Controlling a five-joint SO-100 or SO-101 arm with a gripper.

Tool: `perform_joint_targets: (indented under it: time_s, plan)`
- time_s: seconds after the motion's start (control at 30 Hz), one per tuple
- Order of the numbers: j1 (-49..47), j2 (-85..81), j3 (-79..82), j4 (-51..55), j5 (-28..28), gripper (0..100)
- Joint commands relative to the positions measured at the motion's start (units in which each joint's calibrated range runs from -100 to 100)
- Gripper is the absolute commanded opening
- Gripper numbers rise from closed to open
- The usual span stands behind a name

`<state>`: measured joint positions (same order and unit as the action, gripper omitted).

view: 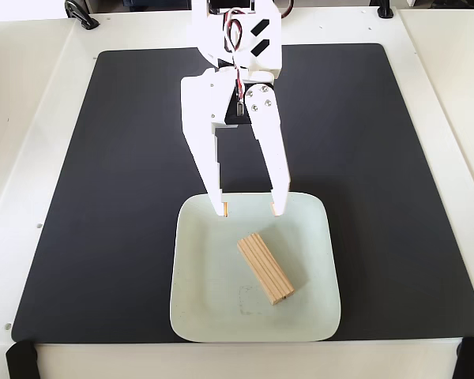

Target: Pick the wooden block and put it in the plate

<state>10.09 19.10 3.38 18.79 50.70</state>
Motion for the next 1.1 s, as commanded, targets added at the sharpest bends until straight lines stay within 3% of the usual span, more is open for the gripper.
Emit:
perform_joint_targets:
  time_s: [0.0,0.4,1.07]
  plan:
    - [0.55,-1.22,-2.26,-0.81,-0.14,3]
    - [0.55,-6.64,4.13,-0.98,-0.14,1]
    - [-5.95,-79.69,78.26,-0.98,0.28,1]
